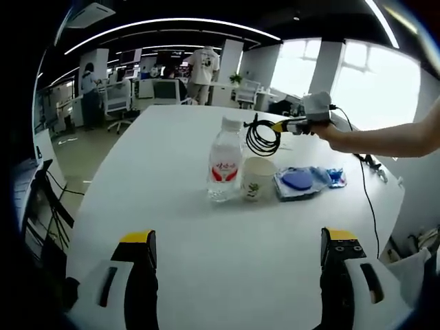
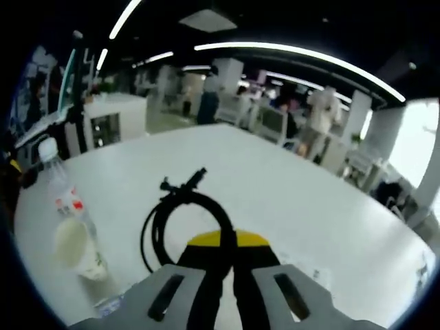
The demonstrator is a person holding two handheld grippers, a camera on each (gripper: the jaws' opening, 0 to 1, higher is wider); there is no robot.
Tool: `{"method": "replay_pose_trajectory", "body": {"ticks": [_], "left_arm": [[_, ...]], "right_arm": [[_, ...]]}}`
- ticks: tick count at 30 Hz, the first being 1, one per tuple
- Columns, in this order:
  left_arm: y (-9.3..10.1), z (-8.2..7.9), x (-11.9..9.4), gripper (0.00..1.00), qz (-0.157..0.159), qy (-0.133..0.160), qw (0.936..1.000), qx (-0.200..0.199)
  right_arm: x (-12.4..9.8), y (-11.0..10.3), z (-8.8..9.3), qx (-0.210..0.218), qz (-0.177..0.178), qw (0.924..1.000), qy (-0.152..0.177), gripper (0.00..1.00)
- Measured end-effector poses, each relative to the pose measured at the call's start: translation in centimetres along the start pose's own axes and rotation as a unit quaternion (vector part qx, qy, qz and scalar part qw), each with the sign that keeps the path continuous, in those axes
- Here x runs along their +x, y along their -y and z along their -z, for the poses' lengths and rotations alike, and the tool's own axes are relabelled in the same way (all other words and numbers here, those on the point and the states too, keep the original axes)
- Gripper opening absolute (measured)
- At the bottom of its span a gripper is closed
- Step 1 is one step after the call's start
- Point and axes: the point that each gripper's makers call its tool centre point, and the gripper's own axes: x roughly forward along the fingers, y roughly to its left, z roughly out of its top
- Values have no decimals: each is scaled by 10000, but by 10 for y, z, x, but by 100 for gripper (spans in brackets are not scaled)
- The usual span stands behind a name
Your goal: Arrange the tabletop items into an orderly group along one side of the table until the central work area is clear of visible clutter.
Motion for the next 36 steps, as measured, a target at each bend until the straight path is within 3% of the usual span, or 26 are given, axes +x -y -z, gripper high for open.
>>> {"method": "replay_pose_trajectory", "body": {"ticks": [10, 20, 36], "left_arm": [[5, -2, -1, 100, 44, 32, 10000, 17], [18, -1, 2, 100, 162, 5, 9998, 64], [30, 0, 2, 100, 274, -54, 9995, 141]], "right_arm": [[-24, 25, -5, 303, 212, 9988, 307, 0], [-54, 44, 3, 517, 424, 9969, 424, 0], [-120, 64, 10, 730, 732, 9931, 558, 0]]}}
